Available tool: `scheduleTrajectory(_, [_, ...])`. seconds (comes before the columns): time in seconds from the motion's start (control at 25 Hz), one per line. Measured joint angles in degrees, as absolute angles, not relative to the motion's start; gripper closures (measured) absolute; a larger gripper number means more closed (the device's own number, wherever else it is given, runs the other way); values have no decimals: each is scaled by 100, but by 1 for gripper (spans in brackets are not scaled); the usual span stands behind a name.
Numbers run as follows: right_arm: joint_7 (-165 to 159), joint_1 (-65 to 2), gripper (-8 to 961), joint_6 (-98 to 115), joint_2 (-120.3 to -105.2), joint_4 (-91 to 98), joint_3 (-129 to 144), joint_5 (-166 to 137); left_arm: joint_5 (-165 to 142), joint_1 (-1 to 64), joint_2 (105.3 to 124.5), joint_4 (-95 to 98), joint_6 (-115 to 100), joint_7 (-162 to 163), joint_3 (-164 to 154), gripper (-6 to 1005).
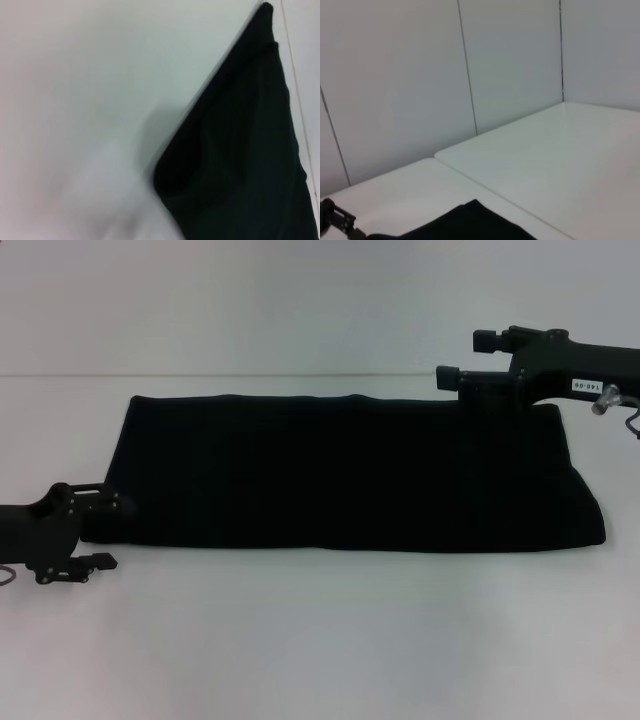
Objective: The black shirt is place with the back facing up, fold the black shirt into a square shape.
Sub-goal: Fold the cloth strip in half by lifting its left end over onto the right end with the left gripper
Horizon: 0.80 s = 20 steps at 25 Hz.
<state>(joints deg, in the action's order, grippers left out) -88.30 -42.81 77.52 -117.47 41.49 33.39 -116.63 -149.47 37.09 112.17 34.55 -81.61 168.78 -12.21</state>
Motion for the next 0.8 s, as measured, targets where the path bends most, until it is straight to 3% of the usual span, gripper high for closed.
scheduleTrajectory(0.8, [-8857, -4247, 44, 7752, -11731, 4151, 3340, -11618, -14940, 3665, 11252, 3225, -7464, 16838, -1213, 202])
